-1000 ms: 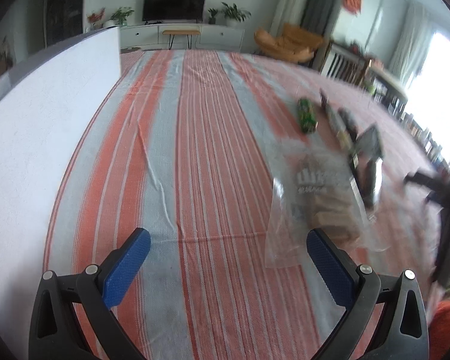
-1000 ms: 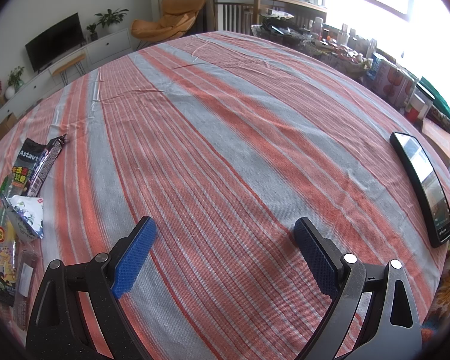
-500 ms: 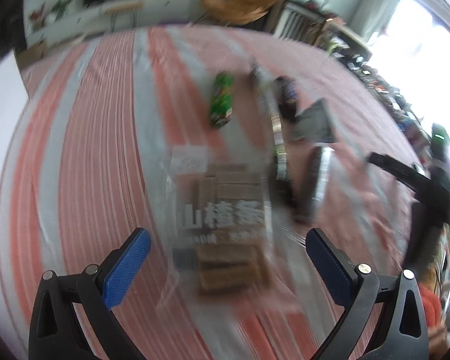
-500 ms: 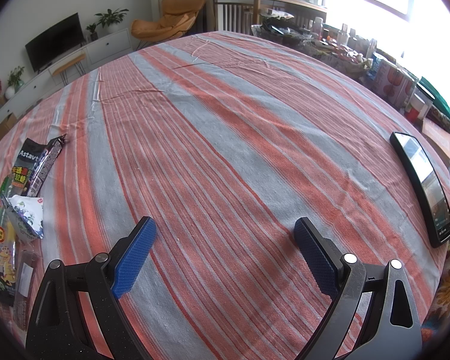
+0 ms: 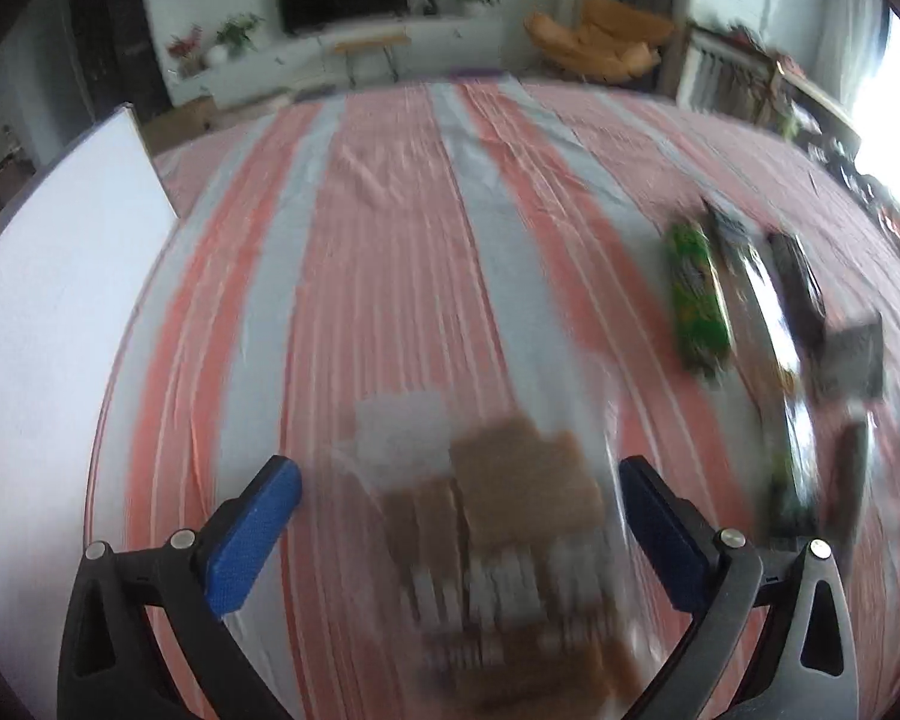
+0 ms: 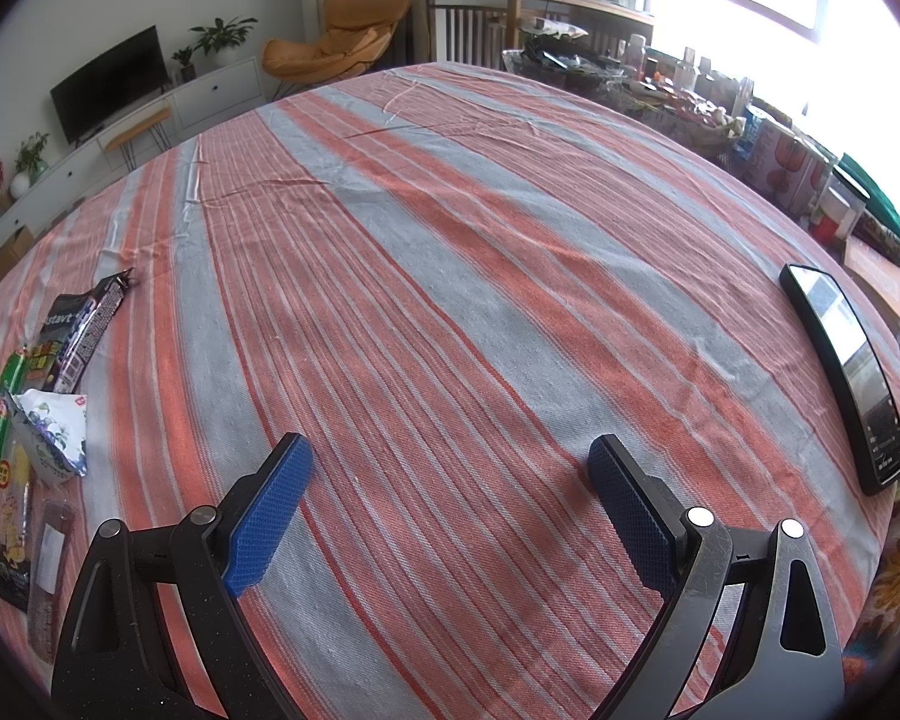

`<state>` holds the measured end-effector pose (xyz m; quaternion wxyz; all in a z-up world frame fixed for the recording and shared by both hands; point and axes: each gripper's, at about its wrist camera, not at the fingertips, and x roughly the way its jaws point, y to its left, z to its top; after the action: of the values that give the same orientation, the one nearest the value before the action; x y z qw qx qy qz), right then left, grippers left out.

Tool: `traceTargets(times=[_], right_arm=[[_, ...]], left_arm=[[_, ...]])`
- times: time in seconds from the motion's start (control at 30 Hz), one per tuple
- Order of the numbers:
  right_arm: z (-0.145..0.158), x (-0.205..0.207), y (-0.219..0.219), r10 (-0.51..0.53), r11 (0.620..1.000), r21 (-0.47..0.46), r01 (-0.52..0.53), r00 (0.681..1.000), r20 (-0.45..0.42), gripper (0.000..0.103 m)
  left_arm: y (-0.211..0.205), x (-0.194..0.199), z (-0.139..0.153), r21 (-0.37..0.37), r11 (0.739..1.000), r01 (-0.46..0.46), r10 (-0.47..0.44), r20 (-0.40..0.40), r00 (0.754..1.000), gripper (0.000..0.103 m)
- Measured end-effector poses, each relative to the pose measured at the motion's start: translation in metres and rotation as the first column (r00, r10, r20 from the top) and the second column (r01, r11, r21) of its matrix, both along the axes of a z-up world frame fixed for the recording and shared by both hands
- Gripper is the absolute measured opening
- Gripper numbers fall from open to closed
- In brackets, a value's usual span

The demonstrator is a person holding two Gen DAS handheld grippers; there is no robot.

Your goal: Organize snacks

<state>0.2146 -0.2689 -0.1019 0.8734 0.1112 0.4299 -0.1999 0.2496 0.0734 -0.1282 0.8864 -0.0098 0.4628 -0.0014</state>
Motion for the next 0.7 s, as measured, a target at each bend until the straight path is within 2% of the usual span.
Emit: traceTargets(times=[0.7], right_arm=[[-0.0002, 0.0001, 0.0003, 0.0, 1.0, 0.0, 0.0, 1.0, 0.0, 0.095]], left_arm=[[0.0022, 0.0012, -0.002, 0.0, 1.0, 0.0, 0.0, 0.012, 1.0, 0.103]])
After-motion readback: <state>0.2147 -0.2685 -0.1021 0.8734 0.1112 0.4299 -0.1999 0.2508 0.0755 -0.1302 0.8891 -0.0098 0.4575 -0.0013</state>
